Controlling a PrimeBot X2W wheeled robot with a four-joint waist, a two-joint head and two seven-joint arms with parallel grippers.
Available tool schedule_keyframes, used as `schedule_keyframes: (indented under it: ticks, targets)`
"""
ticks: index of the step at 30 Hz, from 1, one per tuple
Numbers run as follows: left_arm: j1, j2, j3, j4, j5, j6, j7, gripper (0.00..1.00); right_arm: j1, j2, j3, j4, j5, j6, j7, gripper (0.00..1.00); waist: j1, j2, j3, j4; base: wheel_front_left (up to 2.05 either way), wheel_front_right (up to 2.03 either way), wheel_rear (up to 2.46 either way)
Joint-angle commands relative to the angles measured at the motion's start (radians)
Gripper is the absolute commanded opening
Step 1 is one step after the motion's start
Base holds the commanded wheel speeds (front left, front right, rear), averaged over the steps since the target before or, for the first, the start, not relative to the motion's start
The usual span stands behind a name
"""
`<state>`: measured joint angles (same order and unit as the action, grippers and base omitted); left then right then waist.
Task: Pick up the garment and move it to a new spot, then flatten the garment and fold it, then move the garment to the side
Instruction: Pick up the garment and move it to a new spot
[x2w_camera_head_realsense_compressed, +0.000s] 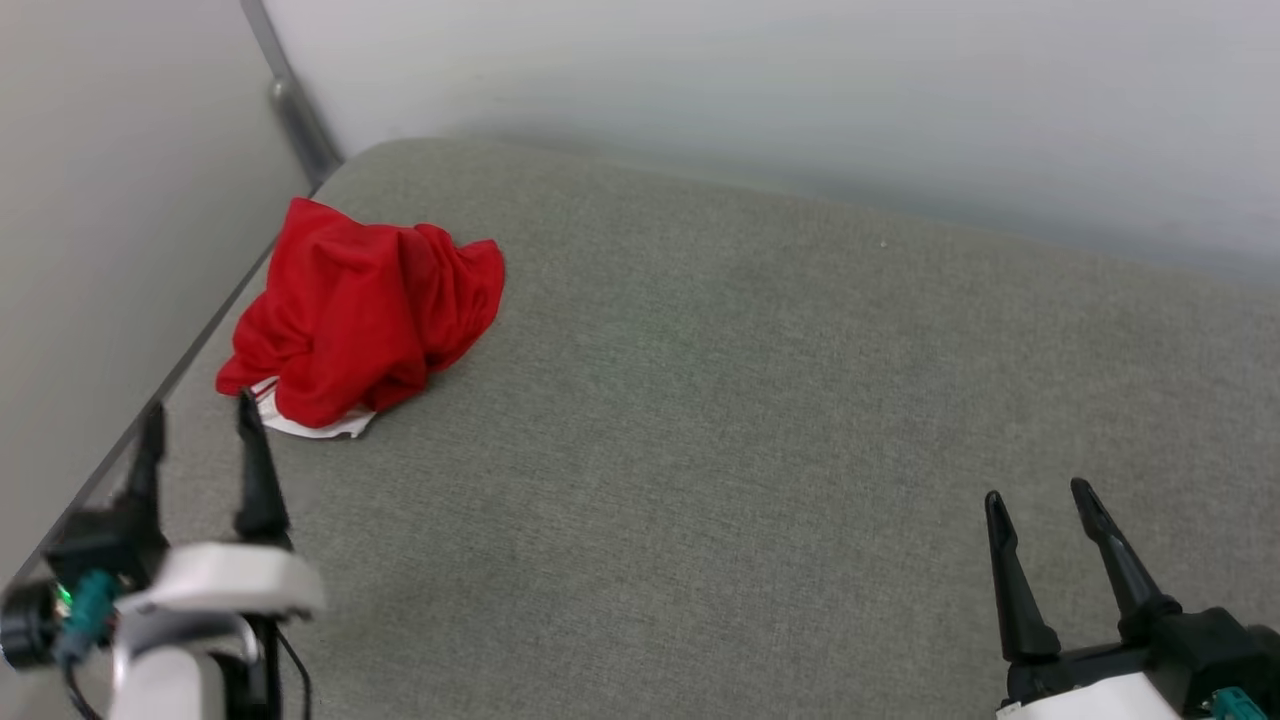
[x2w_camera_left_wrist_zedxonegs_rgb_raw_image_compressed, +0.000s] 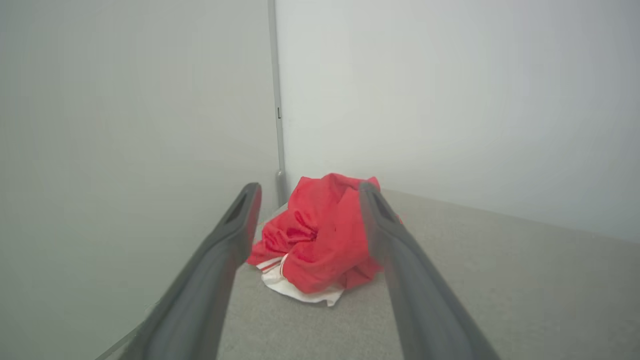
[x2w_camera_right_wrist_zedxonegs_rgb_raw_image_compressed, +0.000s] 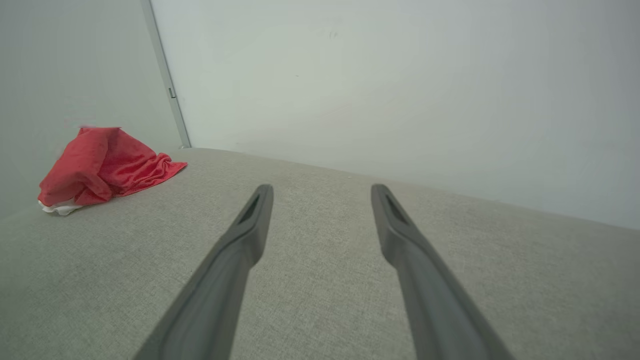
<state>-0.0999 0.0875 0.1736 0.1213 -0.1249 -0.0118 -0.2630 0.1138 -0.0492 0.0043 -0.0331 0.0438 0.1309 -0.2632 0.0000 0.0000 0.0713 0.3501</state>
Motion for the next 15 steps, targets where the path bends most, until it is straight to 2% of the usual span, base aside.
schedule_keyframes:
  ticks: [1, 7, 15]
  targets:
    - [-0.078, 0.02, 0.023, 0.014, -0.008, -0.021, -0.003, 1.0, -0.016, -0.002, -0.008, -0.013, -0.019, 0.0, -0.002, 1.0, 0.0, 0.0, 0.038, -0.022, 0.0, 0.0, 0.0]
    - [-0.299, 0.124, 0.064, 0.098, -0.001, -0.058, -0.003, 1.0, -0.047, -0.002, -0.034, -0.046, -0.072, 0.0, -0.002, 1.0, 0.0, 0.0, 0.135, -0.057, 0.0, 0.0, 0.0]
    - [-0.568, 0.278, 0.044, 0.285, -0.043, -0.103, 0.027, 1.0, -0.103, -0.014, -0.052, -0.096, -0.101, 0.0, -0.002, 1.0, 0.0, 0.0, 0.268, -0.098, 0.0, 0.0, 0.0]
